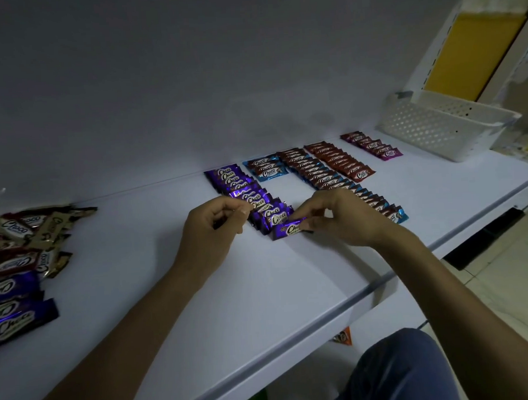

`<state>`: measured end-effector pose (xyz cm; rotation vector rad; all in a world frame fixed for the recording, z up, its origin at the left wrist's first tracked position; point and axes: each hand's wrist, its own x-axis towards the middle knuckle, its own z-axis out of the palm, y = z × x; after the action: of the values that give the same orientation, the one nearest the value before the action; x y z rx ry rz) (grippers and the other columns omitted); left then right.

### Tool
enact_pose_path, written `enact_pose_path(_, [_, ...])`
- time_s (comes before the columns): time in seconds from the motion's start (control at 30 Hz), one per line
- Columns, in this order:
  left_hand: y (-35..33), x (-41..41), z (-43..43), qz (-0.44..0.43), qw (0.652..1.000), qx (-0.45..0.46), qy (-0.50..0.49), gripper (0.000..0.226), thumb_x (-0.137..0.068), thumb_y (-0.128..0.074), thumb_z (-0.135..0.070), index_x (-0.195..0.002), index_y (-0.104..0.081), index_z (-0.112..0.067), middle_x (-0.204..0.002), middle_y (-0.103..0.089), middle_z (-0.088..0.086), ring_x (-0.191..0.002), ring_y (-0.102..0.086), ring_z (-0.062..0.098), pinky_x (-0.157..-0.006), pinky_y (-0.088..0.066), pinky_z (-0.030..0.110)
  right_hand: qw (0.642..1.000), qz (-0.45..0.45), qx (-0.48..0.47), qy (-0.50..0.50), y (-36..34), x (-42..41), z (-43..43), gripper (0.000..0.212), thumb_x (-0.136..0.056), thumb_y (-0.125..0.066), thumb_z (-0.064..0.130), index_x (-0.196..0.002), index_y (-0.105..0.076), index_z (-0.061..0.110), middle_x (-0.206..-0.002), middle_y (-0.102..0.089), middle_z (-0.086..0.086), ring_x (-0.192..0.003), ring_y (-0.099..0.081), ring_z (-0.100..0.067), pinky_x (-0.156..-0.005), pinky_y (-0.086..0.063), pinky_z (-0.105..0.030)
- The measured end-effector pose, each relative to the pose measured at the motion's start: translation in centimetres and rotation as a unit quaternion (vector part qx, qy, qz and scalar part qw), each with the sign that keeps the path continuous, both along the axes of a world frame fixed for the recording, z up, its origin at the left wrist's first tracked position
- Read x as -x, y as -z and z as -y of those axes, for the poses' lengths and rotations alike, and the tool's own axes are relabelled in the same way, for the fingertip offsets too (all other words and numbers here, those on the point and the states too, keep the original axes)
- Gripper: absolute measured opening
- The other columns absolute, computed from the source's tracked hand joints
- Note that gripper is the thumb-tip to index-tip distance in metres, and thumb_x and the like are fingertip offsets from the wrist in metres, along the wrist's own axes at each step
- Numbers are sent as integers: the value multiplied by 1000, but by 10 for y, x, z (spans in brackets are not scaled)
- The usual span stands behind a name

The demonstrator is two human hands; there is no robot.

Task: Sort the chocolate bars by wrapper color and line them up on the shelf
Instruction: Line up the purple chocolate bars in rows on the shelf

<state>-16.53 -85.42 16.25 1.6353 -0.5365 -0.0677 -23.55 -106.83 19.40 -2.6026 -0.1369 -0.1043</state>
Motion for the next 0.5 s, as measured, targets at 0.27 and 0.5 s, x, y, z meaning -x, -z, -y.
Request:
enact_pose_path(0.27, [3,-4,-1,12,1000,4,-19,11,-92,-58,-8,-87,-68,-8,-46,-46,-13,-45,-39,4,-46,-30,12,998,47,26,42,11,-11,-8,20,-85,-69,18,-104,-72,23,-89,-59,11,-82,-53,-10,-75,-43,-29])
enact_pose_path(0.5, [5,-6,0,10,1000,5,-22,14,-93,-56,-7,-86,-68,-10,-47,-45,-12,-45,-38,5,-45,-29,14,995,70,-13,65,17,-11,-8,17,-84,-70,13,-101,-67,14,-96,-62,-1,-89,-55,-16,-78,-45,-32])
